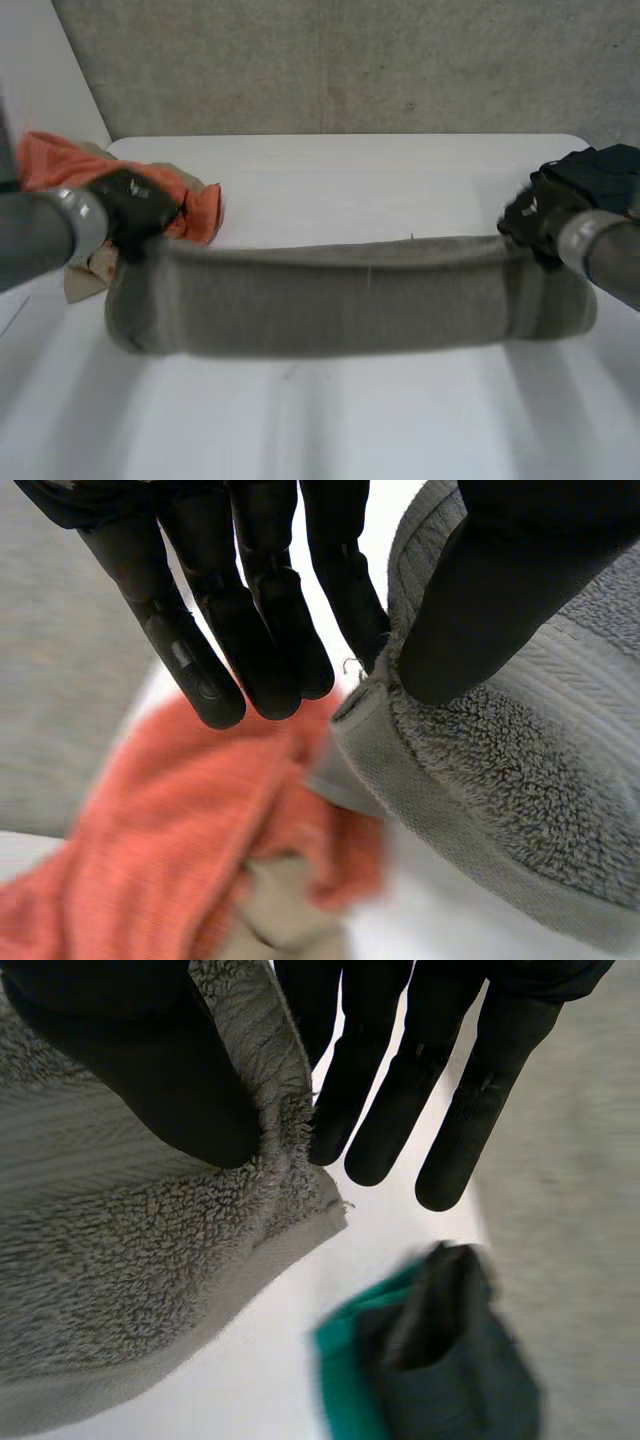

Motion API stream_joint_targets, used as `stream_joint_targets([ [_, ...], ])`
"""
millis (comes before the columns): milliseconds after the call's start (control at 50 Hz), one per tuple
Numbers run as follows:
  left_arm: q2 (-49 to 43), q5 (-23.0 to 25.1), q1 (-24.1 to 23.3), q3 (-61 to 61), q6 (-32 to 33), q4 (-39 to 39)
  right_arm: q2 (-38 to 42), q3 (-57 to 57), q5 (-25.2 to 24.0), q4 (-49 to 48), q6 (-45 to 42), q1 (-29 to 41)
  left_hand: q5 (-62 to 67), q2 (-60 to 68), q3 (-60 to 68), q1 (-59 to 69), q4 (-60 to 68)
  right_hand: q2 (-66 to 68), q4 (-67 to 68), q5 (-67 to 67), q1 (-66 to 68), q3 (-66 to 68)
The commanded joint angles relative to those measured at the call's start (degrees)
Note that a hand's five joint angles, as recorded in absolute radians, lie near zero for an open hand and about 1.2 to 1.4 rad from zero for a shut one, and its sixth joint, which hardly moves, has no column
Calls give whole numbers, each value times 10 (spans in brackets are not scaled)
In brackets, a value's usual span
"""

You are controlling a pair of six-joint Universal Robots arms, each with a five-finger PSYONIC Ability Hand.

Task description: Fold the laundry.

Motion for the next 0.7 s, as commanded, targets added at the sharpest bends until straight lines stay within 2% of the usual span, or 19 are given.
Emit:
stream_joint_targets([
  [20,-146,-64,-30,310,-41,47,114,-232,87,-161,23,34,142,114,117,139,113,130,115,123,152,121],
  [80,-168,-82,-31,429,-63,83,125,-321,106,-247,49,35,142,114,117,139,113,130,115,123,152,121],
  [140,-172,-96,-32,491,-99,126,121,-357,114,-320,93,35,142,114,117,139,113,130,115,123,152,121],
  [160,-170,-104,-31,516,-127,161,115,-363,116,-369,129,33,142,114,117,139,113,130,115,123,152,121],
  [240,-162,-112,-32,532,-188,253,94,-350,117,-469,206,34,142,114,117,139,113,130,115,123,152,121],
  [280,-161,-110,-32,527,-201,275,88,-338,118,-490,219,35,142,114,117,139,113,130,115,123,152,121],
  [500,-162,-117,-14,424,-222,298,85,-260,102,-467,248,20,142,114,117,139,113,130,115,123,152,121],
  [700,-167,-89,-19,226,-249,324,97,-133,61,-402,257,20,142,114,117,139,113,130,115,123,152,121],
])
